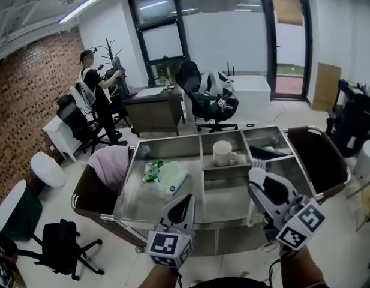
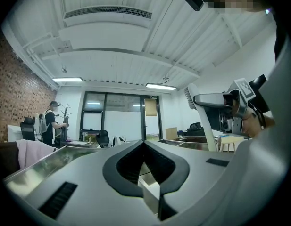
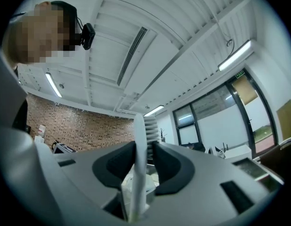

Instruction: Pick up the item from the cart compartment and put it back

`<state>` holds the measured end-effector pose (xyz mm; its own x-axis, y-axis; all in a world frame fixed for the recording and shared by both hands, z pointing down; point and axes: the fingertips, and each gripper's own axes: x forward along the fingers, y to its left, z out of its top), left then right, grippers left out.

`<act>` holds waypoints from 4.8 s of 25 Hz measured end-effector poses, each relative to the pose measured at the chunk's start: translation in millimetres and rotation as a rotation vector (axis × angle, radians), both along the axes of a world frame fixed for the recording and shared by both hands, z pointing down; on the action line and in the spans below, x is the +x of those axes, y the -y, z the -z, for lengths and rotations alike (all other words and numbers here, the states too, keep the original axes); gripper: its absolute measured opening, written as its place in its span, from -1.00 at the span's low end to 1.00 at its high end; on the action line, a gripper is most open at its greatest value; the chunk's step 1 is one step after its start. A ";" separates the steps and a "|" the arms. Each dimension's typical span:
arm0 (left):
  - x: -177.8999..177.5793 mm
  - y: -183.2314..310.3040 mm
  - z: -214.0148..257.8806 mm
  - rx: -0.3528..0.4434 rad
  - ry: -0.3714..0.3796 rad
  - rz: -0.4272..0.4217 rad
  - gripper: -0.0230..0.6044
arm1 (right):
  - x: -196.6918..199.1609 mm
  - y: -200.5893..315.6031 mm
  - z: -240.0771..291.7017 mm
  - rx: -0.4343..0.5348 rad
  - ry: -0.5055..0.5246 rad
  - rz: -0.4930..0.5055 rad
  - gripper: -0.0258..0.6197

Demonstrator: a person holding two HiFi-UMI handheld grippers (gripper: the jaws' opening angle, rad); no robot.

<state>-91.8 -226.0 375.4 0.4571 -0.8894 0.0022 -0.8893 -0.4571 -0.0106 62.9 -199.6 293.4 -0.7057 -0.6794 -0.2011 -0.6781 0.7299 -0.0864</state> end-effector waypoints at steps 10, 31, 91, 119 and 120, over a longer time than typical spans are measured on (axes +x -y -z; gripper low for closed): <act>9.1 -2.2 -0.1 -0.004 0.006 -0.028 -0.93 | 7.8 5.7 -54.6 -0.112 -0.007 -0.036 -0.48; 7.8 -1.0 2.1 0.002 0.010 -0.004 -0.93 | 7.4 11.3 -64.9 -0.153 -0.020 -0.027 -0.48; 3.0 -7.0 0.8 0.019 0.009 0.015 -0.93 | -17.0 104.2 -62.1 -0.163 -0.212 -0.071 -0.48; 3.3 -8.8 7.7 0.012 0.008 0.016 -0.93 | -56.6 150.8 -152.7 -0.337 -0.478 -0.020 -0.34; 3.6 -8.9 8.3 0.010 0.009 0.017 -0.93 | -56.6 151.3 -151.3 -0.334 -0.478 -0.023 -0.34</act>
<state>-88.2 -217.0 367.0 0.4421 -0.8970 -0.0028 -0.8968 -0.4419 -0.0234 6.3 -351.0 444.7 -0.6496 -0.6676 0.3636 -0.7139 0.7002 0.0101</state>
